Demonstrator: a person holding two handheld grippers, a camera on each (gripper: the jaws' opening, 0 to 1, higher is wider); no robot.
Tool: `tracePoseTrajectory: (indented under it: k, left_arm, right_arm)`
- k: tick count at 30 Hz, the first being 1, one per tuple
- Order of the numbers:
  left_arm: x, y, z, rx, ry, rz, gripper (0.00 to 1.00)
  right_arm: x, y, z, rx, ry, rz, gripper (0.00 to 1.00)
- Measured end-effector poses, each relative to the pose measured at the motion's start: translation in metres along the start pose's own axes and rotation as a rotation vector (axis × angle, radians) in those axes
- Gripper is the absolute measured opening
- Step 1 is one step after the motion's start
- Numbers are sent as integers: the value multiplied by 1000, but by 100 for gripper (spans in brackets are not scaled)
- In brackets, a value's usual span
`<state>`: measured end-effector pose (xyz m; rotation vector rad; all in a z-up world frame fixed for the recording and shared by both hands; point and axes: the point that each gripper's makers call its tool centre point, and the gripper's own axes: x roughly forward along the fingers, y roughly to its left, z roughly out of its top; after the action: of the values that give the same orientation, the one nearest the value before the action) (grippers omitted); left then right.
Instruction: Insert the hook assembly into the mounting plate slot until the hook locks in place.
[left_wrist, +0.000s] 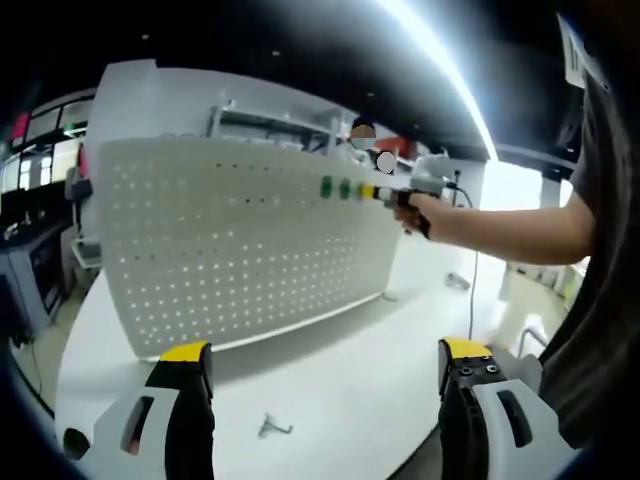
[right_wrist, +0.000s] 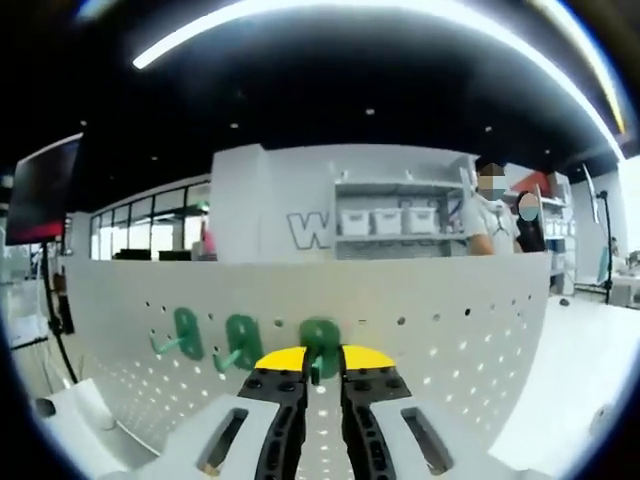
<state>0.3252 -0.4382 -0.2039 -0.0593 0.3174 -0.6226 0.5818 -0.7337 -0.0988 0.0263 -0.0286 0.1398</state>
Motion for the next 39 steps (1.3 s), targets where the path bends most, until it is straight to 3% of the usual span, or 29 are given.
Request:
tracePoseTrajectory:
  k: [6,7,9,18,26,29,33,36,39]
  left_arm:
    - [-2,-3,-2,0,7,-3,95]
    - [-2,-4,-2,5,6,-4,95]
    - [-3,-5,-4,43,23,0,95]
    - [-5,-6,-21,4,56,-5,95]
    - [-8,-5,-29,-31,69,-12,96]
    - [-8,-6,-32,-47,75,-23,97]
    - [-8,-6,-38,-46,97,-26,97]
    - [-7,-9,-45,-54,120,-35,97]
    - [-8,-9,-50,-59,137,-33,97]
  right_arm:
    - [-9,6,14,-27,-21,11,13]
    - [-12,4,15,-95,-19,6,13]
    - [-16,6,12,-143,-3,9,14]
    - [-53,5,-7,-100,43,27,22]
    - [-105,22,-41,-68,106,63,24]
    - [-126,41,-68,-94,175,117,24]
    - [-144,54,-104,-28,253,149,27]
    - [-160,79,-133,16,336,214,31]
    - [-173,101,-147,31,381,265,35]
